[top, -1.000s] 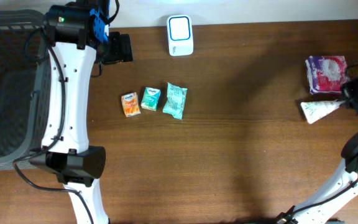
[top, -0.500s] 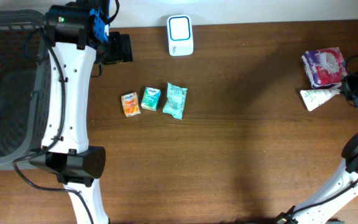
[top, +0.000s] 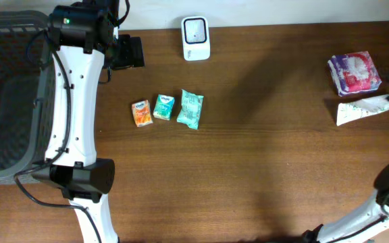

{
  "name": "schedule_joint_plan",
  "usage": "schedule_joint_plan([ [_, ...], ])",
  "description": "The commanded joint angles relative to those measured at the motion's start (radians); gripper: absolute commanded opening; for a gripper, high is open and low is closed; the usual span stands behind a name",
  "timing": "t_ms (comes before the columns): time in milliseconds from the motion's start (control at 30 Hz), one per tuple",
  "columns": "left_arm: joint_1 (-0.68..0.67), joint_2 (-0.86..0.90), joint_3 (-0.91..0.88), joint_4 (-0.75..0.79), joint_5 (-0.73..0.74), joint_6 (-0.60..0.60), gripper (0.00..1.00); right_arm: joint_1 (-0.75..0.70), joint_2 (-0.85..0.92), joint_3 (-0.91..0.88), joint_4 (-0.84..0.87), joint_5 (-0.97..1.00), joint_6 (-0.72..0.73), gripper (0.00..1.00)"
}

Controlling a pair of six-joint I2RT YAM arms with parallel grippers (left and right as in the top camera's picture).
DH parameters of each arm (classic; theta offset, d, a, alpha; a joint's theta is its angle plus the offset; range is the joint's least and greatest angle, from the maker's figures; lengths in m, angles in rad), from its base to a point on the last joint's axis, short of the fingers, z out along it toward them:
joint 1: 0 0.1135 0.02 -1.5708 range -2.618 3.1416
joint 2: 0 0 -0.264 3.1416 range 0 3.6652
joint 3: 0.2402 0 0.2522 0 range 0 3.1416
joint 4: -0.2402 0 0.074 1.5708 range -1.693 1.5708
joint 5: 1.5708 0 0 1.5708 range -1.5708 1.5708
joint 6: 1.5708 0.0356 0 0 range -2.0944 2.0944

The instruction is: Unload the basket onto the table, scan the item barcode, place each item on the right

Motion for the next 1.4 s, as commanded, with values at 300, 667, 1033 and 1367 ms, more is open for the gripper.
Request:
schedule_joint_plan([
  [300,0.001,-0.008,0.011,0.001,0.0,-0.006,0.99,0.892,0.119,0.007,0.155,0.114,-0.095,0.82],
  [667,0.001,-0.008,0.011,0.001,0.0,-0.006,0.99,1.228,0.302,0.007,0.323,0.536,0.288,0.86],
  [1033,0.001,-0.008,0.011,0.001,0.0,-0.006,0.99,1.165,0.348,0.007,0.139,0.657,0.275,0.34],
  [1367,0.001,-0.008,0.011,0.001,0.0,-0.006,0.99,1.019,0.333,0.198,-0.192,0.596,-0.041,0.68],
])
